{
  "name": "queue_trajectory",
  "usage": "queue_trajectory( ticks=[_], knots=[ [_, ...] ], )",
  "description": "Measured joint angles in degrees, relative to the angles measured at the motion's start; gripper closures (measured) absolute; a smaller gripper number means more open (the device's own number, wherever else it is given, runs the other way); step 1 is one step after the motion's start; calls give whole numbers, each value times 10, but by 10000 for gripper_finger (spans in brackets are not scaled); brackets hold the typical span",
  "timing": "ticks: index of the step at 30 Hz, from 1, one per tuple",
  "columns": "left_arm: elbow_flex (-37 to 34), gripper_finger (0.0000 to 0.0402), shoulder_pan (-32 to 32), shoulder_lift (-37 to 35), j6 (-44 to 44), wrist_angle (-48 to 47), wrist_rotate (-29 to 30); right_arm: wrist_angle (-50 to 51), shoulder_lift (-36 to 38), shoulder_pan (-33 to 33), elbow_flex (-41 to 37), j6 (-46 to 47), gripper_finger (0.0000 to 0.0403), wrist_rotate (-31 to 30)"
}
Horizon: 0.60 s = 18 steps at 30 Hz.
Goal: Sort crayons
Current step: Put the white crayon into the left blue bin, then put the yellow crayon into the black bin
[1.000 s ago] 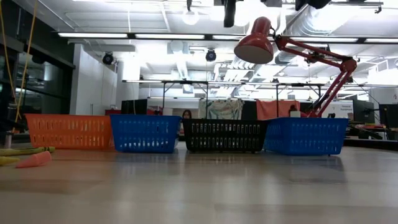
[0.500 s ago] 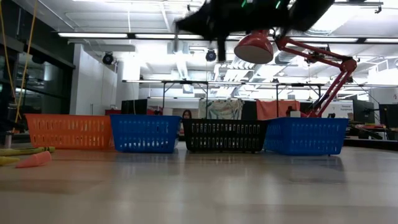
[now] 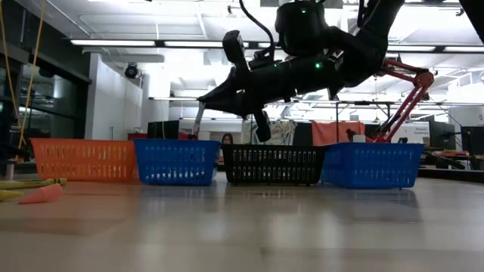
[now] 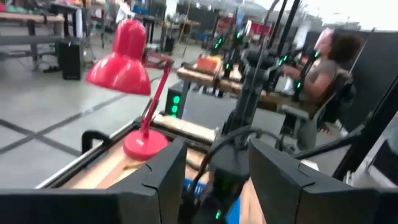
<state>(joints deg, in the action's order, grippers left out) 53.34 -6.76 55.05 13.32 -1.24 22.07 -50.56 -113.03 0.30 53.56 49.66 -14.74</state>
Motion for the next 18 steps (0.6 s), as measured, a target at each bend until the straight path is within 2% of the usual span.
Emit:
queue_trajectory(
  ticks=[4, 10, 14, 18],
  knots=[
    [0, 241, 0, -2, 0, -7, 0, 1, 0, 0, 0, 17, 352, -9],
    [0, 241, 0, -3, -14, -7, 11, 6, 0, 0, 6, 15, 257, -13],
    [0, 241, 0, -3, -36, -7, 12, -4, 10, -8, 14, -17, 208, 29],
    [0, 241, 7, -2, -36, -5, 30, 16, 67, -41, 15, -83, 196, 101]
  ],
)
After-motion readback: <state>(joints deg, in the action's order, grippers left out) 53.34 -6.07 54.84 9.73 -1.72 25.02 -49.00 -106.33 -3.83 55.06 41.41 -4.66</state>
